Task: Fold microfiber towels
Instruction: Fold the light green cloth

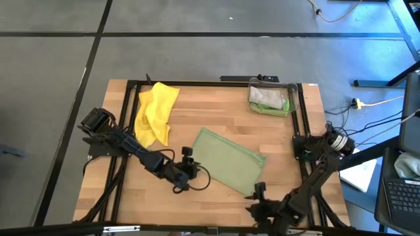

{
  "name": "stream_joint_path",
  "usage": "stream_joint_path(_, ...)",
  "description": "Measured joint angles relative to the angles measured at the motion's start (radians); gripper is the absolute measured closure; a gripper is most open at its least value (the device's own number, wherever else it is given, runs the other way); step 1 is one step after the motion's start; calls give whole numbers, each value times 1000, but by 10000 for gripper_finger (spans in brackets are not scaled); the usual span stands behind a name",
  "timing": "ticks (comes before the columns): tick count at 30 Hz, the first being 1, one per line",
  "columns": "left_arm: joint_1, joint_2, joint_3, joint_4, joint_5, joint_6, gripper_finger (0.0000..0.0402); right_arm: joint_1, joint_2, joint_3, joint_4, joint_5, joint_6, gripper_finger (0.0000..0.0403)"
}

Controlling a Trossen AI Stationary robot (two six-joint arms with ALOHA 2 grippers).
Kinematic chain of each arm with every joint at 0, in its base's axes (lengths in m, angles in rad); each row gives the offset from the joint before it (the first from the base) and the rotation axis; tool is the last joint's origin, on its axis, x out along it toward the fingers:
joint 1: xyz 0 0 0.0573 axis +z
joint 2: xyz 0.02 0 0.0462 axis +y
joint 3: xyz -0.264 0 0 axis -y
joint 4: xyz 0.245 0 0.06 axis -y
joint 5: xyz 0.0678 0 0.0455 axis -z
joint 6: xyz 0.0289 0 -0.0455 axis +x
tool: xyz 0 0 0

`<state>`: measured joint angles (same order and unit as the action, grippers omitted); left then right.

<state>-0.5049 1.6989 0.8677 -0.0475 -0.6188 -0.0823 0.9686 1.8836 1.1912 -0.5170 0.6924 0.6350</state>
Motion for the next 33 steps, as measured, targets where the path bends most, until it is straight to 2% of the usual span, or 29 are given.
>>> stream_joint_path(5, -6, 0, 1, -8, 1, -16, 294, -53, 91, -1, 3, -61, 47, 155)
stream_joint_path(8, -19, 0, 1, -20, 1, 9, 294, -69, 124, 12, -40, -97, 135, 147)
stream_joint_path(10, -23, 0, 1, -19, 2, 34, 294, -69, 130, 20, -76, -101, 197, 147)
stream_joint_path(14, -12, 0, 1, -15, 3, 70, 294, -68, 131, 20, -75, -107, 219, 156)
stream_joint_path(21, 52, 0, 1, 38, 9, 133, 294, -61, 130, 17, -7, -198, 252, 183)
stream_joint_path(28, 122, 0, 1, 176, 168, 227, 294, -47, 131, 17, 12, -215, 300, 206)
stream_joint_path(33, 165, 0, 1, 189, 296, 224, 294, -46, 132, 17, 31, -211, 308, 217)
